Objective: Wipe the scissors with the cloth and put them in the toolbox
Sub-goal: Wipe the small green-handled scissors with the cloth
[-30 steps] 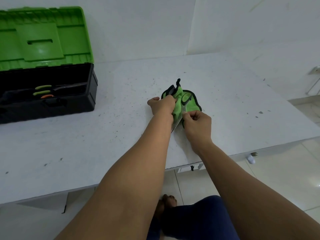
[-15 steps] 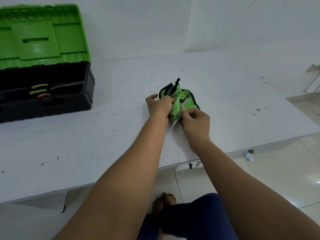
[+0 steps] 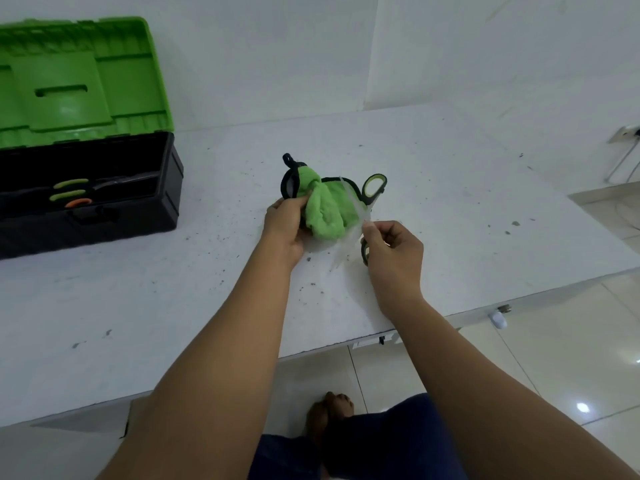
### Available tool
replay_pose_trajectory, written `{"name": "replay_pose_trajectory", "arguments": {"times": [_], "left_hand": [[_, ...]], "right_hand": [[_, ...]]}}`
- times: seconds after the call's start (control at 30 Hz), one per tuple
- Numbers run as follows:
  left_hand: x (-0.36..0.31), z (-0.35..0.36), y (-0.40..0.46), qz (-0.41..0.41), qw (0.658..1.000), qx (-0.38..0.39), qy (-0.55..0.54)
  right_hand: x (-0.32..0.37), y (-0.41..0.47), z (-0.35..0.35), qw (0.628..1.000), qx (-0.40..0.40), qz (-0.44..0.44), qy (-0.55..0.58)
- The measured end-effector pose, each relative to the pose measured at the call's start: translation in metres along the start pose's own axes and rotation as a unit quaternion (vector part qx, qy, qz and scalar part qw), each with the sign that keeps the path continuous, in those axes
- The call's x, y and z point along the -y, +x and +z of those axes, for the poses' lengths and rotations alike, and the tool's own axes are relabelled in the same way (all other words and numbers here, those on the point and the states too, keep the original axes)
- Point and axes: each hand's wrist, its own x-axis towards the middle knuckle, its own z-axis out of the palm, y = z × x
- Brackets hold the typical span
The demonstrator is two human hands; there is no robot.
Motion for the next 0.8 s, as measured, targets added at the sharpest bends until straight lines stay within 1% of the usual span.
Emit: {"name": "replay_pose_trajectory", "arguments": {"times": [0.13,0.23,0.33,0.43,0.67,0.8], "left_hand": [[0.006,-0.006,-0.016,0.024,0.999,0.044,0.017],[0.01,0.001,-0.028,0.039,0.997,0.035,0.063],[0.011,0.008,-0.033,0.065,0.995,0.043,0.061],[0.01,0.01,-0.034,0.07,0.995,0.051,0.051],[0.008,0.015,-0.038,0.105,0.988,0.085,0.071],[0.007,0.016,-0.041,0.113,0.989,0.062,0.066]], "right_hand": [[-0.004,-0.001,0.004,0.998,0.004,-0.053,-0.022],[-0.009,-0.003,0.007,0.994,0.015,-0.094,-0.061],[-0.01,-0.005,0.009,0.988,0.01,-0.12,-0.092],[-0.011,-0.003,0.008,0.99,0.011,-0.11,-0.094],[-0.003,-0.004,0.005,0.994,0.052,-0.076,-0.059],[0.003,-0.003,0.006,0.997,0.053,-0.034,-0.042]]}}
